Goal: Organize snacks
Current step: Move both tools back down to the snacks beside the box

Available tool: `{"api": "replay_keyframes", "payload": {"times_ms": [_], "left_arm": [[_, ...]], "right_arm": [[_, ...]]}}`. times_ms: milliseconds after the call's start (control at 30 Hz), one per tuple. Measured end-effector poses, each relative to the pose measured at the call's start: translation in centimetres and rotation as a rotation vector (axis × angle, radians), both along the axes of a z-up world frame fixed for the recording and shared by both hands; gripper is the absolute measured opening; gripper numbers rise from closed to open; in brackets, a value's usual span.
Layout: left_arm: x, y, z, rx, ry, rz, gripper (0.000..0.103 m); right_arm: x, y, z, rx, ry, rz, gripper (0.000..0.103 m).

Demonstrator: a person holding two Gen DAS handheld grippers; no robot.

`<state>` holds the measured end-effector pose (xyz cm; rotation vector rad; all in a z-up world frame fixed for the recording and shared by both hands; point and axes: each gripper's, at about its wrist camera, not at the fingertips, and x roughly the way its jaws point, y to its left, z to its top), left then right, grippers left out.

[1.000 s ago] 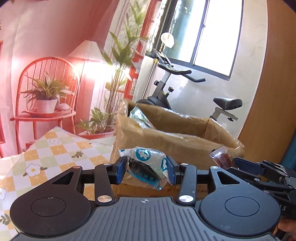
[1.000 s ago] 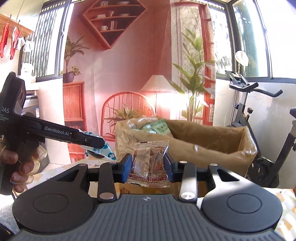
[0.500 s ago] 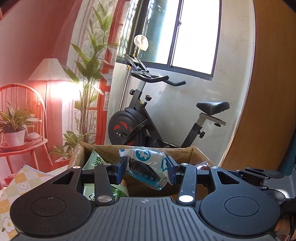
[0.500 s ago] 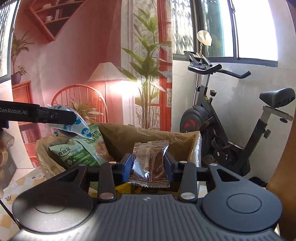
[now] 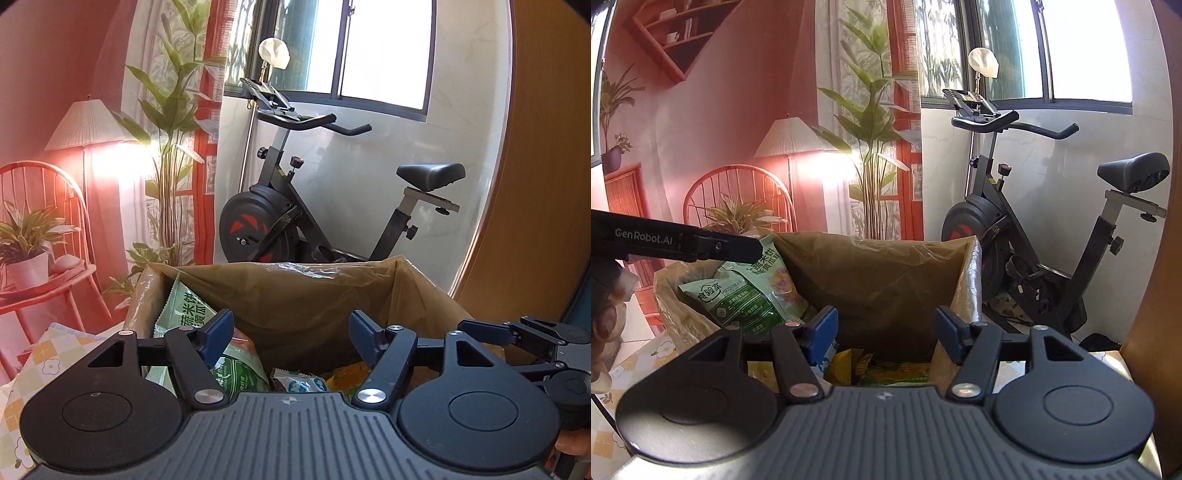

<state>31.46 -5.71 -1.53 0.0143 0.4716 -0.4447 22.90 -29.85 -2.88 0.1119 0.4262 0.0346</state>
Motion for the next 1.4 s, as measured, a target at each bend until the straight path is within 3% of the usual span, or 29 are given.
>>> {"api": "replay_keyframes", "payload": {"times_ms": [300, 467, 900, 1400], "left_arm": [[-4.6, 2.9, 0.0, -0.009, -0.016, 0.018, 0.072], [-6.9, 5.6, -1.0, -0.014, 0.029, 0.037, 0.072], [-8.3, 10.7, -4.8, -0.005, 0.135, 0.173, 0.072], [-9.2, 11.0, -8.8, 0.033, 0.215, 0.221, 0.072]], "right_arm": [[-4.9, 3.2, 0.5, 0.013, -0.077, 0.042, 0.068], [-6.9, 4.4, -0.4, 0.056, -0.09, 0.059, 0.079], [-8.3, 5.8, -4.2, 0.086, -0.001, 0.059, 0.079], [-8.3, 5.1, -10.0, 0.1, 0.142, 0.042, 0.078]]}}
